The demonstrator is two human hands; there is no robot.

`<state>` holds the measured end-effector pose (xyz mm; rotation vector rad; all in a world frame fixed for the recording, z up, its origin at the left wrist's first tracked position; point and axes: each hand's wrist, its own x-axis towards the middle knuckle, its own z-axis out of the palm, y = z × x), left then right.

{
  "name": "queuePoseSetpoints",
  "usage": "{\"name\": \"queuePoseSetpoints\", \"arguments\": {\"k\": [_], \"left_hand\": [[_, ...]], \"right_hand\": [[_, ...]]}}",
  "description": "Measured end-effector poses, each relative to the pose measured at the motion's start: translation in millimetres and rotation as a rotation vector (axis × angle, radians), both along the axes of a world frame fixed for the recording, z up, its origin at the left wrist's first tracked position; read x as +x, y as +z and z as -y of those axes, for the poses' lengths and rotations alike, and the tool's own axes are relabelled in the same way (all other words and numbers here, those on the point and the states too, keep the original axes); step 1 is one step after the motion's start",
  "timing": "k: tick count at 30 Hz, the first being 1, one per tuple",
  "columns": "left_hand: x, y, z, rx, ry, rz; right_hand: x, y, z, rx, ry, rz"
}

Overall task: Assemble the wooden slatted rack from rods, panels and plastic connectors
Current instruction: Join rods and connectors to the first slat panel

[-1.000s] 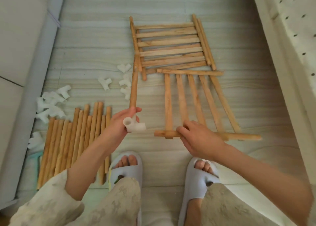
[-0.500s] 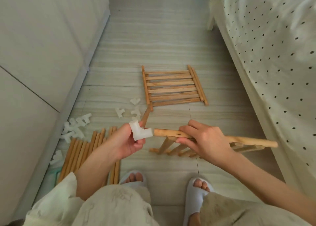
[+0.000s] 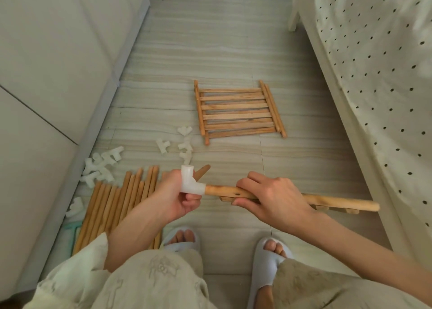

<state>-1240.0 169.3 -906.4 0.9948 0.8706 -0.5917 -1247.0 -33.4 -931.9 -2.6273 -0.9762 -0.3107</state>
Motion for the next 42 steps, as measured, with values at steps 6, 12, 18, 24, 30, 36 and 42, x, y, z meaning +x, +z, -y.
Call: {"name": "queuePoseSetpoints", "arguments": {"k": [6,12,18,24,30,36,42], "left_hand": [[-2,-7,5,0.044,0.02,-0.017],[-5,-14,8,0.078,0.048,-0.061],[-10,-17,9,0.103,0.009,-0.047],[0,-12,4,0.435,-0.186,0.142],[18,33,-2,0.477,-0.208,0.814],[32,97,-2,0.431,-0.237,1.019],[41,144,10,0.832,-0.463,1.071]], "right_hand": [[-5,-7,0,-0.01,0.006,0.023],[-6,-11,-3,-0.018,0.021,0.036],[-9,-9,-1,-0.046,0.04,-0.01],[14,17,11,-0.083,0.082,-0.117],[44,73,9,-0.006,0.094,-0.091],[40,120,-3,0.048,-0.001,0.015],[26,125,-10,0.03,-0.228,-0.187]]}}
